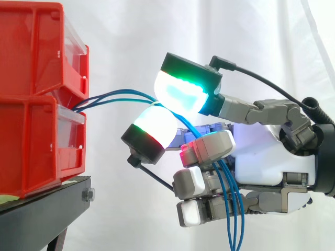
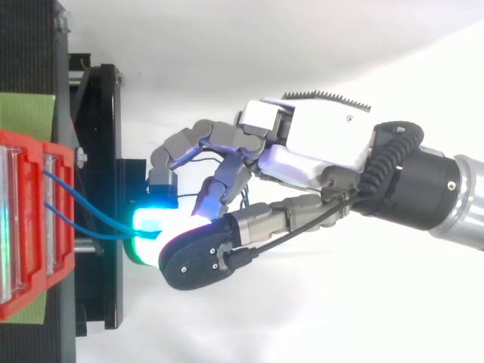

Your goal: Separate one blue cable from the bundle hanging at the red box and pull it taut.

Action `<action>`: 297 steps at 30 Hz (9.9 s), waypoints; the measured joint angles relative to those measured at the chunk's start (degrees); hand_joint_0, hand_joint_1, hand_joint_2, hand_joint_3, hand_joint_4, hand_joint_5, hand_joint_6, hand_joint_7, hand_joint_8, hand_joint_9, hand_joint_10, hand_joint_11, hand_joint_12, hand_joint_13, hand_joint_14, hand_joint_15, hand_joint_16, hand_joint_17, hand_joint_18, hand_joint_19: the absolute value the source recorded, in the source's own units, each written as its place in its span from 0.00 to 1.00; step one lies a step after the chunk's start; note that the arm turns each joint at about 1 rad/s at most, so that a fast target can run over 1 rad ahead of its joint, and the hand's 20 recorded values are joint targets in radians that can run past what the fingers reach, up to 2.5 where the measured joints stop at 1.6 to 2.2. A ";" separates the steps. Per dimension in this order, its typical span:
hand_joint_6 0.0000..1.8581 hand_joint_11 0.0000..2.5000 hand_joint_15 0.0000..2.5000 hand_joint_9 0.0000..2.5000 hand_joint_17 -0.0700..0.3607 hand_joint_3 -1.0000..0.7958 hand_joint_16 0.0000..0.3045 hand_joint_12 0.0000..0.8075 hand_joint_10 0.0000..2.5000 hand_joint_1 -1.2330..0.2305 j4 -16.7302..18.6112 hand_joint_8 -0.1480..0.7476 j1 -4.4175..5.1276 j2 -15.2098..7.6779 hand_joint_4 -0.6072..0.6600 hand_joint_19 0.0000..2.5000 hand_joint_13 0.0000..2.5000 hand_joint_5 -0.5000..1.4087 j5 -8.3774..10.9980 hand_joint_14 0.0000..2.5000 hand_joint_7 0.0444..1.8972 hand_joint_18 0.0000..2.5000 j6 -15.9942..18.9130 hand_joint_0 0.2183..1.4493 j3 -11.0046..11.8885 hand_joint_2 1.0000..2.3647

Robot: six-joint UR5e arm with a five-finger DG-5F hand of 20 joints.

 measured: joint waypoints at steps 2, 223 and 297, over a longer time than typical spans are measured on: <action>0.52 0.57 0.32 0.52 0.39 0.28 0.14 0.44 0.02 0.25 0.04 0.52 0.00 0.00 0.47 0.27 0.45 0.16 0.00 0.01 0.52 0.32 0.00 0.50 0.01 0.00; 0.49 0.55 0.31 0.58 0.50 0.28 0.21 0.54 0.00 0.40 -1.35 0.60 -2.79 0.00 0.58 0.26 0.49 0.17 1.09 0.01 0.43 0.37 -5.72 0.15 0.33 0.00; 0.41 0.36 0.23 0.58 0.38 0.28 0.14 0.42 0.01 0.49 -1.23 0.50 -0.86 0.00 0.36 0.26 0.40 0.24 2.49 0.01 0.59 0.31 -4.75 0.26 0.33 0.00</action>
